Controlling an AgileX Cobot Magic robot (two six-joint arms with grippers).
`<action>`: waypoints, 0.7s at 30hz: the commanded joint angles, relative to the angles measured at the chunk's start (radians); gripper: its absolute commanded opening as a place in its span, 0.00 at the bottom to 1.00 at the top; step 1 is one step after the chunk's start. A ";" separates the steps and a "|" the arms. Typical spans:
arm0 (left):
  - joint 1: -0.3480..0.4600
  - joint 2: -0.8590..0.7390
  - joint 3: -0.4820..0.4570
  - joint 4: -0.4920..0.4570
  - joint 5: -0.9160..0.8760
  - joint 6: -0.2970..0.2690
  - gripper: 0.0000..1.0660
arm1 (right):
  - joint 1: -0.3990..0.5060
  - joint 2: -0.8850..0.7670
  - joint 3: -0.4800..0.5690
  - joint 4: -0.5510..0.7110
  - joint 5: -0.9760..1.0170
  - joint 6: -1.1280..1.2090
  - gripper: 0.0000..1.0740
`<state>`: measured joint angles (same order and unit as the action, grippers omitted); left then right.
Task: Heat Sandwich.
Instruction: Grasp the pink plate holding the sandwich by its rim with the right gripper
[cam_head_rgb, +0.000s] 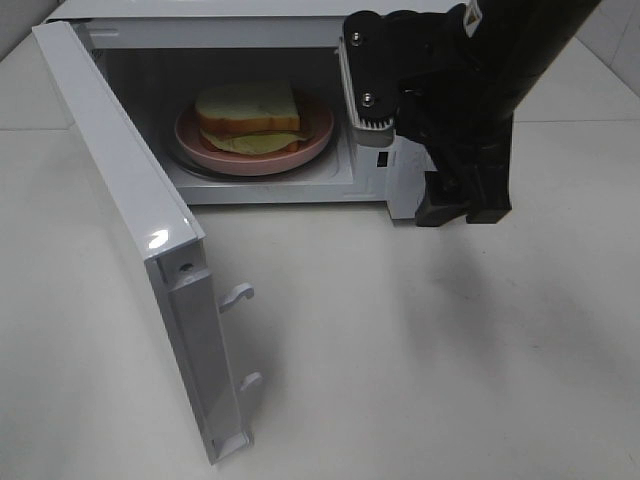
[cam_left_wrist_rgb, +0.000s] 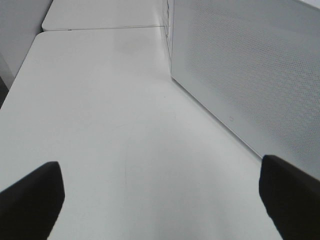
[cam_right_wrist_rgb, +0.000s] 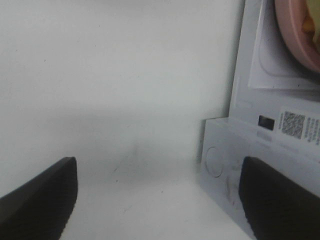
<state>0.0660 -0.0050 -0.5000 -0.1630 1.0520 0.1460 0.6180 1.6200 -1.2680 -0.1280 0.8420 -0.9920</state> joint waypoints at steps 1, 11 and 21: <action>0.003 -0.028 0.003 0.001 -0.013 -0.003 0.97 | 0.022 0.032 -0.031 -0.002 -0.046 0.009 0.78; 0.003 -0.028 0.003 0.001 -0.013 -0.003 0.97 | 0.036 0.108 -0.074 0.001 -0.166 0.009 0.76; 0.003 -0.028 0.003 0.001 -0.013 -0.003 0.97 | 0.036 0.190 -0.106 0.005 -0.248 0.012 0.76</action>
<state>0.0660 -0.0050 -0.5000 -0.1630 1.0520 0.1460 0.6510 1.7960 -1.3620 -0.1270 0.6070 -0.9920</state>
